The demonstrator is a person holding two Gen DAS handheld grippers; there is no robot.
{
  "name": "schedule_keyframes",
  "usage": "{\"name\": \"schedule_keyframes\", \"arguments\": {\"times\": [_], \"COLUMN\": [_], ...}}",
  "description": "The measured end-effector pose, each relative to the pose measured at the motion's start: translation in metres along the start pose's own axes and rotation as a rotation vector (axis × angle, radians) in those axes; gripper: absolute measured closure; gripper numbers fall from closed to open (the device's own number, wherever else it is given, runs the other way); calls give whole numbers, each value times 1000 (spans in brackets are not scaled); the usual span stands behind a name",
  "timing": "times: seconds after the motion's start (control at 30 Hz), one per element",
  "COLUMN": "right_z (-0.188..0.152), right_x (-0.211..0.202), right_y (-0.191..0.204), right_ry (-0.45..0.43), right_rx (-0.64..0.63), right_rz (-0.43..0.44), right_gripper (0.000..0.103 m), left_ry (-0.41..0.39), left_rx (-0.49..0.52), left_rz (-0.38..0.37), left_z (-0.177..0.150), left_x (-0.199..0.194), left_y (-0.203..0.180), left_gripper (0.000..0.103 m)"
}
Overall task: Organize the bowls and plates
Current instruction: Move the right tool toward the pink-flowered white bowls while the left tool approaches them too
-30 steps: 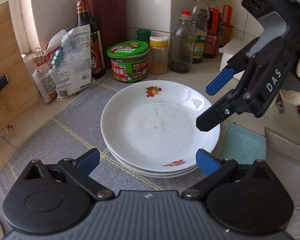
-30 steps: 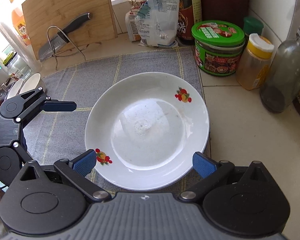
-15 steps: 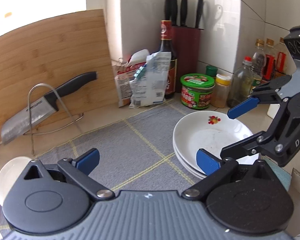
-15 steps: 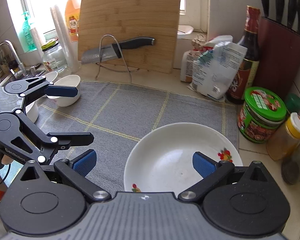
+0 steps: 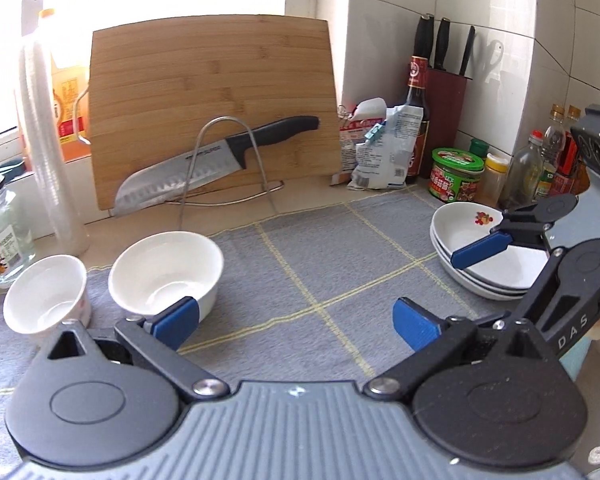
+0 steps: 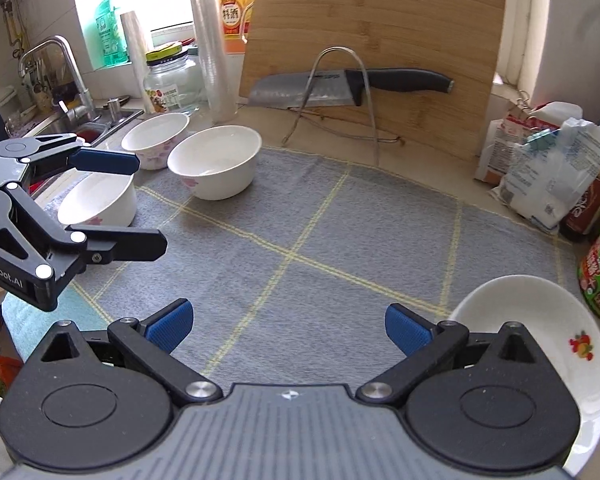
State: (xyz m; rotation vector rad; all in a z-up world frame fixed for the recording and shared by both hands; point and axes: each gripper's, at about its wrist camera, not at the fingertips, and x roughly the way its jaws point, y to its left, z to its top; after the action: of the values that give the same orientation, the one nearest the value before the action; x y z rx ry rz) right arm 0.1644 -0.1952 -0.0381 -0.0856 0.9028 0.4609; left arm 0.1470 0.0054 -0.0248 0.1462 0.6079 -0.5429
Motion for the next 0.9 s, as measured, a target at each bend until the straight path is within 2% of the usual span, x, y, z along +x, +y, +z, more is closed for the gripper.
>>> {"name": "schedule_keyframes", "arguments": {"times": [0.27,0.43,0.67,0.9], "right_z": [10,19,28,25], "right_x": [48,71,104,126], "right_y": [86,126,158,175], "right_ry": [46,41,68,96], "right_rx": [-58,-132,-166,-207], "right_rz": [69,74,125,120], "right_gripper": [0,0,0,0], "left_ry": [16,30,46,62], "left_rx": [-6,-26,-52,-53], "left_rz": [64,99,128,119], "left_z": [-30,-43,-53,-58], "left_x": [-38,-53,-62,-59], "left_y": [70,102,135,151], "left_gripper": [1,1,1,1]}}
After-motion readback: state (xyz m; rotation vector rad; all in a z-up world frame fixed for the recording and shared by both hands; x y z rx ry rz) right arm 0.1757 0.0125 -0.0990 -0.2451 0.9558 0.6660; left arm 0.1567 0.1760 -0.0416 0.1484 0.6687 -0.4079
